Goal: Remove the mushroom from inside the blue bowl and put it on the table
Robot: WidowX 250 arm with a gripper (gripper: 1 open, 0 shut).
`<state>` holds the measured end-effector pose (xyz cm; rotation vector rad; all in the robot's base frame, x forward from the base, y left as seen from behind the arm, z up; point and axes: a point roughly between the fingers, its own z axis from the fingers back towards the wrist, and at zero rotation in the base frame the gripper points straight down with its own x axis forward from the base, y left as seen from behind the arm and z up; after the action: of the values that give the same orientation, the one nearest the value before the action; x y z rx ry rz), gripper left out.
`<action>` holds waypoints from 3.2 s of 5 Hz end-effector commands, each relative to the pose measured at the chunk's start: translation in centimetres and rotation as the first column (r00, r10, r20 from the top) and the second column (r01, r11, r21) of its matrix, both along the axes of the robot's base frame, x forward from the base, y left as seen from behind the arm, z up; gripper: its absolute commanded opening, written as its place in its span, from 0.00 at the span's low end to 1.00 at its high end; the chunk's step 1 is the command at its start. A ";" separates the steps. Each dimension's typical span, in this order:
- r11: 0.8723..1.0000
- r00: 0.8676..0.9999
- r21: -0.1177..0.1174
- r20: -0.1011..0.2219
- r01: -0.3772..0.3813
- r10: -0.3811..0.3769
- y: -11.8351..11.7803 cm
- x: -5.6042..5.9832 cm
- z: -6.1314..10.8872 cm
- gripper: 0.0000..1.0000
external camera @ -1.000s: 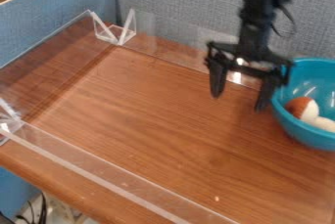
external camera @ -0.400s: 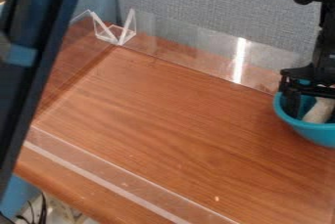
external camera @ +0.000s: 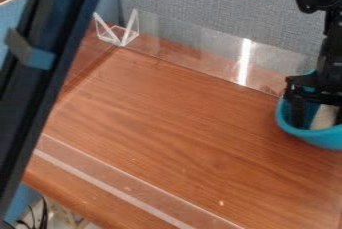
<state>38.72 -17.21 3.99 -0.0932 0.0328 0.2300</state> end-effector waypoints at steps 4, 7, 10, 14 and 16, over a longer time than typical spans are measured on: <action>1.000 0.999 -0.027 0.050 0.006 -0.004 -0.8 1.9 3.8 0.00; 0.993 0.992 -0.036 0.058 0.114 -0.112 -1.7 0.3 4.3 0.00; 0.971 0.971 -0.046 0.065 0.234 -0.231 0.1 0.2 7.4 0.00; 0.985 0.984 -0.024 0.034 0.173 -0.173 2.0 -0.5 8.2 0.00; 0.994 0.994 0.016 0.005 0.107 -0.107 4.3 -2.0 9.8 0.00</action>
<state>36.18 -13.31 9.92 -0.0420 0.1264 0.1171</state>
